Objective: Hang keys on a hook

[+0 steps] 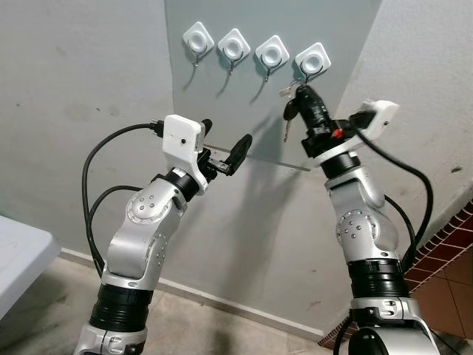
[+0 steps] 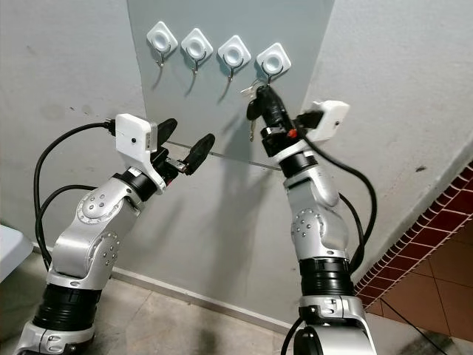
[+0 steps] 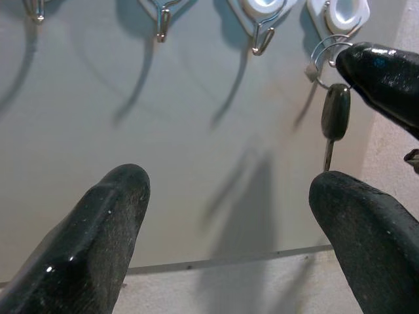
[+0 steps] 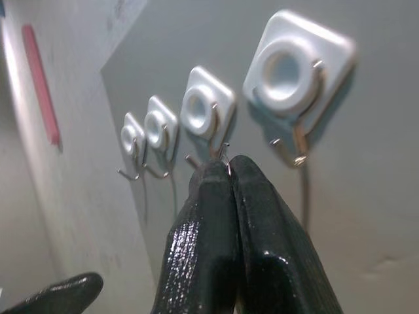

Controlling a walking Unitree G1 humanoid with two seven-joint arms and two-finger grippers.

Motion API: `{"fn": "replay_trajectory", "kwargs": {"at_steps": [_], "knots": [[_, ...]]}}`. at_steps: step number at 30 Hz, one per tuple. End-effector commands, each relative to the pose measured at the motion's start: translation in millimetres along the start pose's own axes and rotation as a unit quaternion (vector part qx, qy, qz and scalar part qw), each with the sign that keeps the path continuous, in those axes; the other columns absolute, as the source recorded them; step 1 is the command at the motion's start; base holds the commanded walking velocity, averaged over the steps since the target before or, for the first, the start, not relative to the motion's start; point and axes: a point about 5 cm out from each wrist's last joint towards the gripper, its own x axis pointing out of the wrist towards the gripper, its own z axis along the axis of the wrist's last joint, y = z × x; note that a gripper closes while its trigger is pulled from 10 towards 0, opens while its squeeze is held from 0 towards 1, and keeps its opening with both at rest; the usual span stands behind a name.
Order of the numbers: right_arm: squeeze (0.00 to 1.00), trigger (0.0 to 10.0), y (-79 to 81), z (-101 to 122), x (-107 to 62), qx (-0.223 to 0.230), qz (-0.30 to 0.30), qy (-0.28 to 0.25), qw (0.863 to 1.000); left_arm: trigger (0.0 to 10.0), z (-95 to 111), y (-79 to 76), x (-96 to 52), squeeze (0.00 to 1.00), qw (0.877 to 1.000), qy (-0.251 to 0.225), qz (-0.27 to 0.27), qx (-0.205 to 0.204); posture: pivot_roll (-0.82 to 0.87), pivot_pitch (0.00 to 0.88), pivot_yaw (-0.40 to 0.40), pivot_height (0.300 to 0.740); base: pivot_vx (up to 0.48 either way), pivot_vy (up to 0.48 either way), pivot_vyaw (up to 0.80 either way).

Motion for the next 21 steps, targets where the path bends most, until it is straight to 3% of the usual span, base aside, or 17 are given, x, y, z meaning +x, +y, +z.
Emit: {"fn": "replay_trajectory", "kwargs": {"at_steps": [1, 5, 11, 21], "knots": [[0.00, 10.0, 0.5, 1, -1.6, -0.016, 0.009, 0.006, 1.000, 10.0, 5, -0.9, 0.2, 0.00, 1.000, -0.006, 0.000, 0.002, 0.01, 0.000, -0.056, 0.740, 0.000, 0.000, 0.00], [0.00, 10.0, 1.1, -1, -3.5, -0.029, 0.015, 0.011, 0.999, 10.0, 5, -1.1, -0.3, 0.00, 1.000, -0.006, 0.001, 0.001, 0.01, 0.000, -0.055, 0.740, 0.000, 0.000, 0.00], [0.00, 10.0, 3.0, 9, -1.6, -0.013, 0.014, -0.027, 0.999, 10.0, 4, -1.2, -0.5, 0.00, 1.000, -0.004, 0.000, 0.001, 0.01, 0.000, -0.054, 0.740, 0.000, 0.000, 0.00], [0.00, 10.0, -1.7, 19, -2.4, -0.024, 0.002, -0.057, 0.998, 10.0, 4, -0.4, -0.4, 0.00, 1.000, -0.002, 0.001, 0.001, 0.01, 0.000, -0.053, 0.740, 0.000, 0.000, 0.00]]}}
